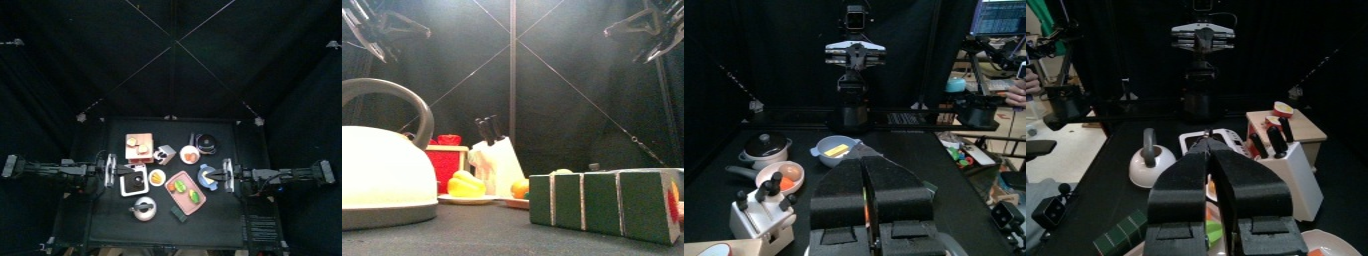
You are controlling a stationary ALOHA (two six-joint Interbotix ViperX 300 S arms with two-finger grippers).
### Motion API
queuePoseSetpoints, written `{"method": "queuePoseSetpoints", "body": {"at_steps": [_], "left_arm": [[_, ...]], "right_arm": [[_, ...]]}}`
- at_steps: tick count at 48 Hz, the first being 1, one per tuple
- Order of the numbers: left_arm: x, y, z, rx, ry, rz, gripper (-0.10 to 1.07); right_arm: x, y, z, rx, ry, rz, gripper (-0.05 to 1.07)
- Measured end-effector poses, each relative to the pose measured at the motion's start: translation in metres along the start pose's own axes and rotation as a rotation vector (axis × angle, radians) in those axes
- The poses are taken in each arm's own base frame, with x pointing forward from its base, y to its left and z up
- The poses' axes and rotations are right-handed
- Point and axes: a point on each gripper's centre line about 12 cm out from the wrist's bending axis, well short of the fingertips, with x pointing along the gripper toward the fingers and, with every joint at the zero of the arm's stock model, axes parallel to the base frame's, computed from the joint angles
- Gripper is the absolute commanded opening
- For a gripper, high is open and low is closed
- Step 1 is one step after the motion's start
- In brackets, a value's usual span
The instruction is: Grab squash
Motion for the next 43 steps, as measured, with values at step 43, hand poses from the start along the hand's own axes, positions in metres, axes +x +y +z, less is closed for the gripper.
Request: {"method": "queuePoseSetpoints", "body": {"at_steps": [43], "left_arm": [[0.019,-0.003,0.004,0.085,-0.018,-0.028,0.14]], "right_arm": [[0.147,-0.011,-0.057,0.233,0.286,-0.119,0.06]]}}
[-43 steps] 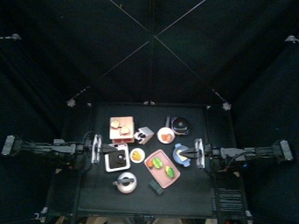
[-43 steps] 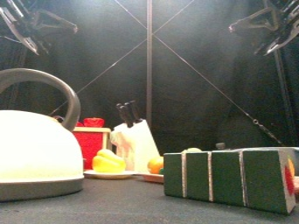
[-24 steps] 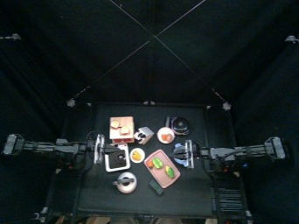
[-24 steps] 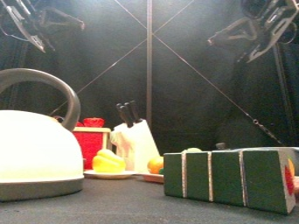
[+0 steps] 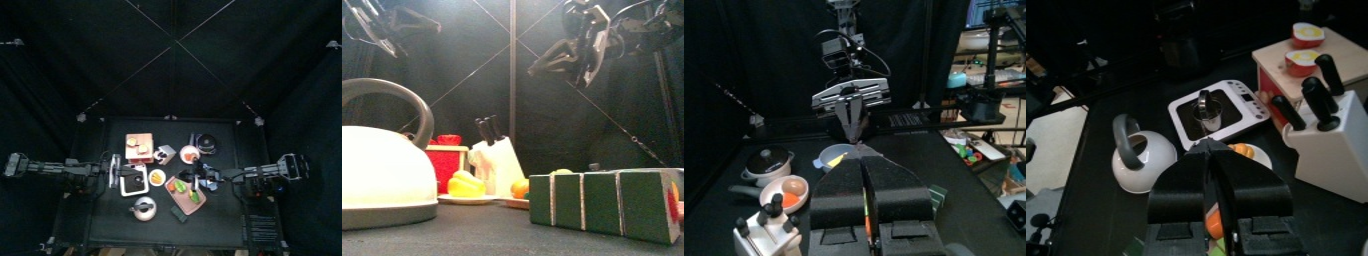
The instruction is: Grab squash
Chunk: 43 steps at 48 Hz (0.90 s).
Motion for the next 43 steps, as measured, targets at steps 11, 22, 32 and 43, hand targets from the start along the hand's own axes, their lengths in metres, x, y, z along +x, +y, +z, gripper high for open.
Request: {"method": "queuePoseSetpoints", "body": {"at_steps": [11,22,32,43], "left_arm": [[-0.003,-0.001,-0.011,-0.017,0.027,0.002,0.14],[-0.004,0.002,-0.011,-0.017,0.022,0.016,0.15],[-0.004,0.002,-0.008,-0.017,0.004,0.017,0.15],[-0.005,0.002,-0.012,-0.017,0.009,0.016,0.15]], "right_arm": [[0.049,-0.003,-0.028,0.013,0.101,-0.03,0.16],[0.083,-0.007,-0.058,0.01,0.204,-0.05,0.42],[0.1,-0.007,-0.072,0.008,0.29,-0.055,0.7],[0.115,-0.014,-0.074,0.019,0.315,-0.072,0.96]]}}
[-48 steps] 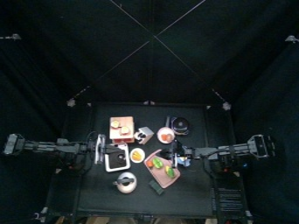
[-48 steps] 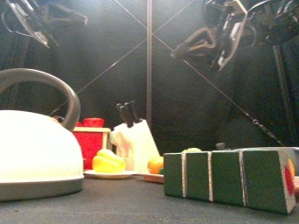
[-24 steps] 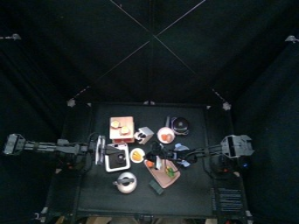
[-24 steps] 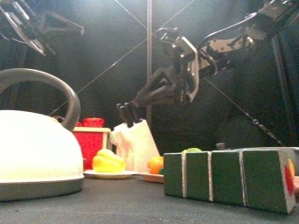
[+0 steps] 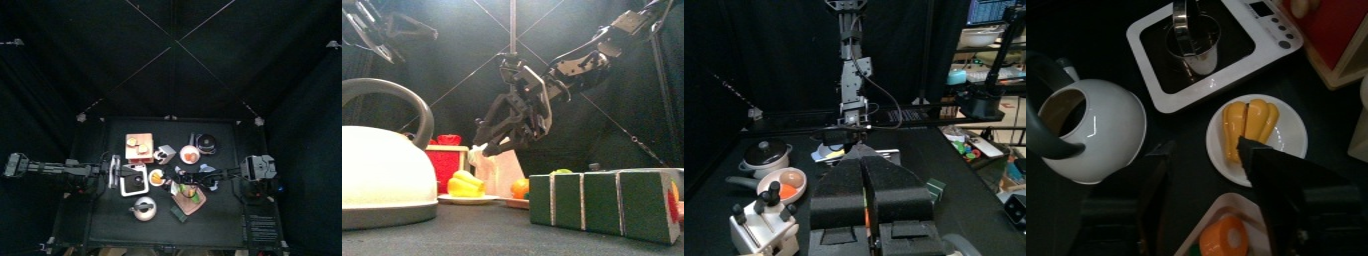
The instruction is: Grab squash
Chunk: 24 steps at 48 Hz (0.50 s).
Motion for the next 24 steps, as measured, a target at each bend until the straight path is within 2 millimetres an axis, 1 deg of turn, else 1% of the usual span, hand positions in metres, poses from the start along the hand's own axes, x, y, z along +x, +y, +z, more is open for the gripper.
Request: {"method": "queuePoseSetpoints", "body": {"at_steps": [4,8,12,19,24], "left_arm": [[0.0,0.0,-0.001,0.0,0.003,-0.002,0.17],[0.0,0.0,-0.001,0.0,0.003,-0.002,0.24],[-0.001,0.0,-0.002,0.0,0.004,-0.002,0.35],[-0.001,-0.001,-0.003,0.0,0.006,-0.002,0.52],[-0.002,-0.001,-0.004,-0.005,0.011,-0.004,0.58]], "right_arm": [[0.006,-0.007,0.004,0.009,0.007,-0.014,1.01],[0.011,-0.014,0.008,0.021,0.019,-0.028,1.02],[0.015,-0.019,0.011,0.032,0.038,-0.037,1.02],[0.022,-0.019,0.014,0.04,0.077,-0.038,1.02],[0.027,-0.017,0.014,0.043,0.12,-0.035,1.02]]}}
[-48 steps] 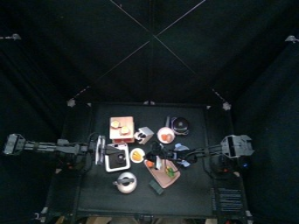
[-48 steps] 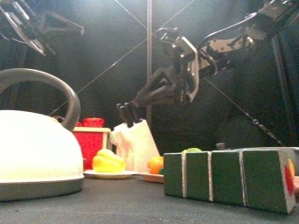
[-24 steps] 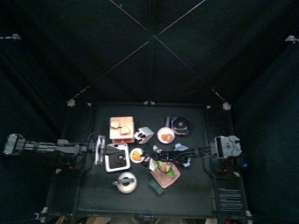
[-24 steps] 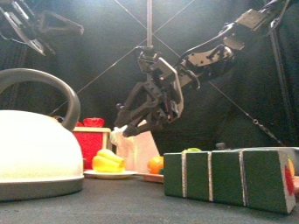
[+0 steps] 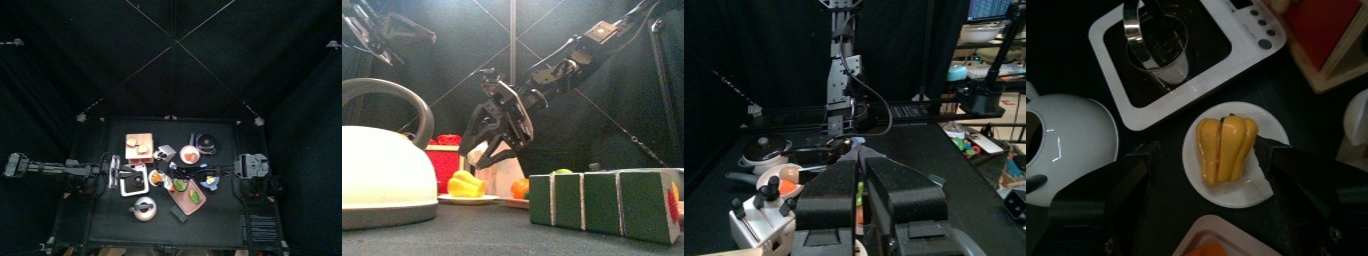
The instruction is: Grab squash
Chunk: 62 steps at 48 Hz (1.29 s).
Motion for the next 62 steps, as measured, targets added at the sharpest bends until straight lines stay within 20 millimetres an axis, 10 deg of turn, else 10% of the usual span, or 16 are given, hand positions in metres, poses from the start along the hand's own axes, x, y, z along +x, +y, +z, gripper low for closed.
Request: {"method": "queuePoseSetpoints", "body": {"at_steps": [37,62], "left_arm": [[0.0,0.0,-0.001,0.003,0.003,0.0,0.6],[-0.007,-0.01,0.007,0.028,-0.038,-0.051,0.6]], "right_arm": [[-0.013,0.035,0.057,-0.1,0.32,0.012,1.02],[0.008,0.032,0.044,-0.127,0.38,-0.232,1.02]]}}
